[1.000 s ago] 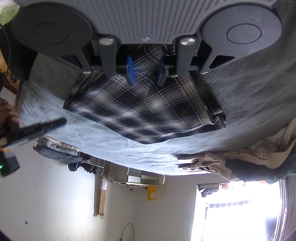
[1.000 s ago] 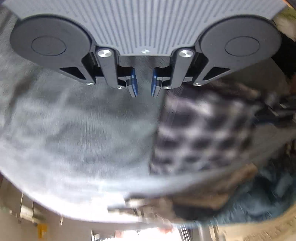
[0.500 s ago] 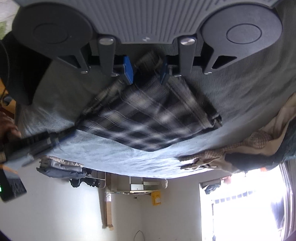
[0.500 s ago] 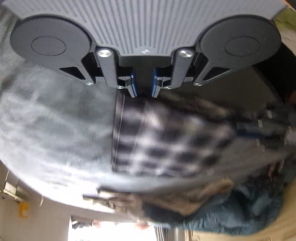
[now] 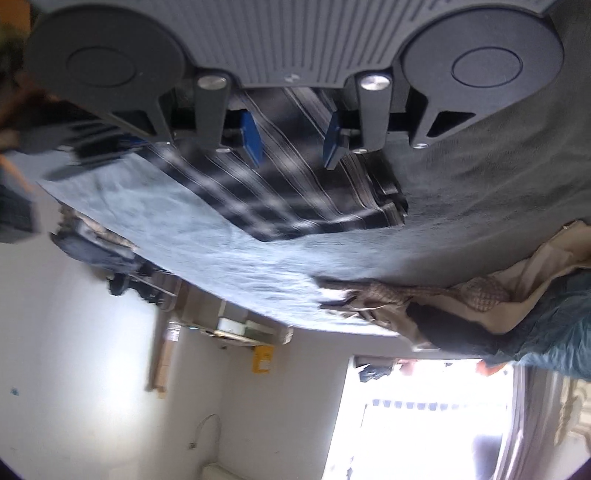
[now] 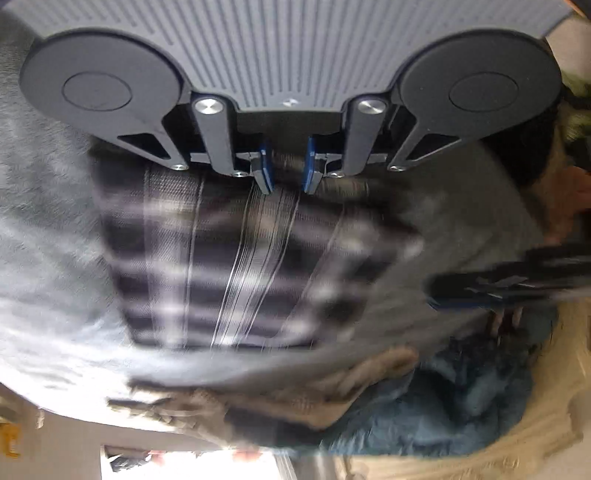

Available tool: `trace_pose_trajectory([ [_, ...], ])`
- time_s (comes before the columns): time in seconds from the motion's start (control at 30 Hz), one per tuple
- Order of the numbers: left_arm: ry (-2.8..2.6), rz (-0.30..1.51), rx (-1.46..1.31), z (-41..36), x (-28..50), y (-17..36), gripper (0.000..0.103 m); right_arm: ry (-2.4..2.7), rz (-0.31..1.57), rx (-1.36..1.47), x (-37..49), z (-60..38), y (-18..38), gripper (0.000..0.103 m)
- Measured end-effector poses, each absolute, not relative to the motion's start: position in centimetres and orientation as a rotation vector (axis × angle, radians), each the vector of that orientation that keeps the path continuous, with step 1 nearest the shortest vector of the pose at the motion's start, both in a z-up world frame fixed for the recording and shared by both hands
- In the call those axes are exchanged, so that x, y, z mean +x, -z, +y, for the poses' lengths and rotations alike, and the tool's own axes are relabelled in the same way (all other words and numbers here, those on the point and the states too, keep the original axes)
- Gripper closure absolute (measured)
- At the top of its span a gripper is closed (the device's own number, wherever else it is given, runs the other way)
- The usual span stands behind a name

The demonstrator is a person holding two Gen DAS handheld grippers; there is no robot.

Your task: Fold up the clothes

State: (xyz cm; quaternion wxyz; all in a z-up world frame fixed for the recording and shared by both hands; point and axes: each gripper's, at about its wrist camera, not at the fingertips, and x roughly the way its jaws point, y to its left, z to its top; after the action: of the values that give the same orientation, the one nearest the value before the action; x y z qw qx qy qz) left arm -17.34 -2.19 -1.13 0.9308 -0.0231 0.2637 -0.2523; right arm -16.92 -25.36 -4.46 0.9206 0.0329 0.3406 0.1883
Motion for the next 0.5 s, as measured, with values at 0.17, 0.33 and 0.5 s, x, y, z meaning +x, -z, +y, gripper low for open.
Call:
trace_pose_trajectory([
  [0.17, 0.455, 0.665, -0.099, -4.0, -10.5, 1.9, 0.067, -0.321, 0.643, 0.089, -15.8, -25.6, 4.8, 0.085],
  [0.33, 0.400, 0.735, -0.084, -5.4, -8.2, 2.8, 0.066, -0.343, 0.726, 0.043, -15.6, -26.4, 6.8, 0.083],
  [0.5, 0.348, 0.771, -0.051, -6.5, -7.8, 3.1, 0.063, -0.281, 0.626, 0.170, -14.2, -29.2, 4.2, 0.083],
])
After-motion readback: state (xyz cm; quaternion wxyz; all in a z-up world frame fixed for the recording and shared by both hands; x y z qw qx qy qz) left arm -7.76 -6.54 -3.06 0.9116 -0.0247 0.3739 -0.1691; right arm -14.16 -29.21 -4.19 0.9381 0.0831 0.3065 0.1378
